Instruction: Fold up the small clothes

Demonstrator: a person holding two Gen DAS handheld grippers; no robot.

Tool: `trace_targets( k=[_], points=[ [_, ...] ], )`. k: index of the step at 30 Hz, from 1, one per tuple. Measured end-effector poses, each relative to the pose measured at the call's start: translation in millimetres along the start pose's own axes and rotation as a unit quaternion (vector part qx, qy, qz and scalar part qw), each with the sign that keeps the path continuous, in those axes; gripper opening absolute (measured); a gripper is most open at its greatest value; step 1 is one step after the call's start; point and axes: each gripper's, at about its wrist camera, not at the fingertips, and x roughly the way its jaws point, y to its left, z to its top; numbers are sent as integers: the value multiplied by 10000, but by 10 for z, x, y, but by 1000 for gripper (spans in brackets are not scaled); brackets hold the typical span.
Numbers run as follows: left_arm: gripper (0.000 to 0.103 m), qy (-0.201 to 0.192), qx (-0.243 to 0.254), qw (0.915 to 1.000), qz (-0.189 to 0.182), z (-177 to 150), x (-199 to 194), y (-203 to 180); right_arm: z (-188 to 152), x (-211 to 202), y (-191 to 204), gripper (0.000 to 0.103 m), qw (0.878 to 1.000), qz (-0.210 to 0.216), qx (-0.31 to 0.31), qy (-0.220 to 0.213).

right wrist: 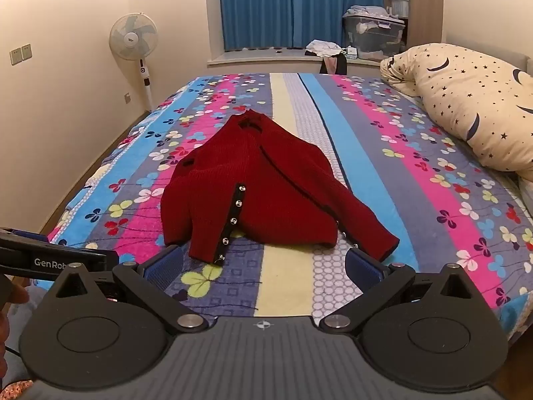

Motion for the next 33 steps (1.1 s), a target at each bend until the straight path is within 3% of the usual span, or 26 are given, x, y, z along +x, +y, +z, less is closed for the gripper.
trace_targets(
  k=[33],
  points=[
    [103, -29, -2, 10000, 0, -18, -45, -5, -57, 42, 7, 102, 10000, 56, 28, 32]
  ],
)
